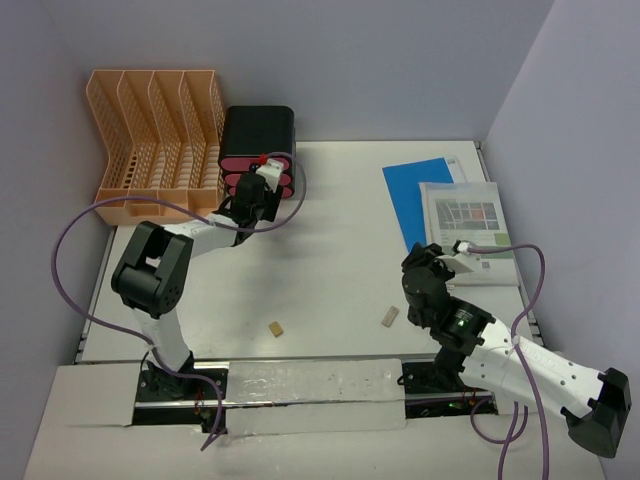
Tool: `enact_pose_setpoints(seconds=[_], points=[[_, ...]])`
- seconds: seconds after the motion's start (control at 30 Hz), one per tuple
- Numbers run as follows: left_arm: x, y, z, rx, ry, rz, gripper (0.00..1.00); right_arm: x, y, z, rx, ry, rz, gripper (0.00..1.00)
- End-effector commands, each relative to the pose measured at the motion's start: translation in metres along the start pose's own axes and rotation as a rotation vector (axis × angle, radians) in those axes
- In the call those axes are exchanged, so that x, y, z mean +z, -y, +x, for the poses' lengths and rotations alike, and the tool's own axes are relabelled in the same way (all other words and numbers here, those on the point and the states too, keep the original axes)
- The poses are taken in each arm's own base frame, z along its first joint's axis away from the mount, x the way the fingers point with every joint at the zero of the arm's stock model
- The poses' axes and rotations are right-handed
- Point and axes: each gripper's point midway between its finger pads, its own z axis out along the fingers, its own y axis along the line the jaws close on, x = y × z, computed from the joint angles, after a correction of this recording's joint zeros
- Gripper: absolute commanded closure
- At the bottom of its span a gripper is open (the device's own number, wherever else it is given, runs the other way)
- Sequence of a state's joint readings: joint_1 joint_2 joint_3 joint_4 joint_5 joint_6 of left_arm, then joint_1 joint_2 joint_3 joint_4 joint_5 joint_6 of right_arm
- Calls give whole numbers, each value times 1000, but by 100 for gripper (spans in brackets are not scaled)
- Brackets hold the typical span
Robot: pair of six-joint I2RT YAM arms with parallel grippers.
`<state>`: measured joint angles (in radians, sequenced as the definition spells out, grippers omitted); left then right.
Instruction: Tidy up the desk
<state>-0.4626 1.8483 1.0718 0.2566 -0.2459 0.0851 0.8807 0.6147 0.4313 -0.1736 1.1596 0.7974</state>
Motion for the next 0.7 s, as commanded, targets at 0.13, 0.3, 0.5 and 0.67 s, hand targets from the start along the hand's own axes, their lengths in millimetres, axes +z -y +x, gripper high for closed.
enact_pose_setpoints(seconds=[0.13, 0.3, 0.5, 0.67], points=[[6, -1, -22, -23, 25, -14, 35, 1, 8, -7, 41, 37, 41, 64], [7, -12, -15, 225, 43, -95, 38, -2, 18, -14, 38, 46, 67, 64], [2, -27, 0, 393, -5, -151, 38, -3, 30, -13, 60, 68, 81, 64], [17, -27, 16, 590, -61, -179, 38, -4, 31, -17, 57, 72, 81, 64]])
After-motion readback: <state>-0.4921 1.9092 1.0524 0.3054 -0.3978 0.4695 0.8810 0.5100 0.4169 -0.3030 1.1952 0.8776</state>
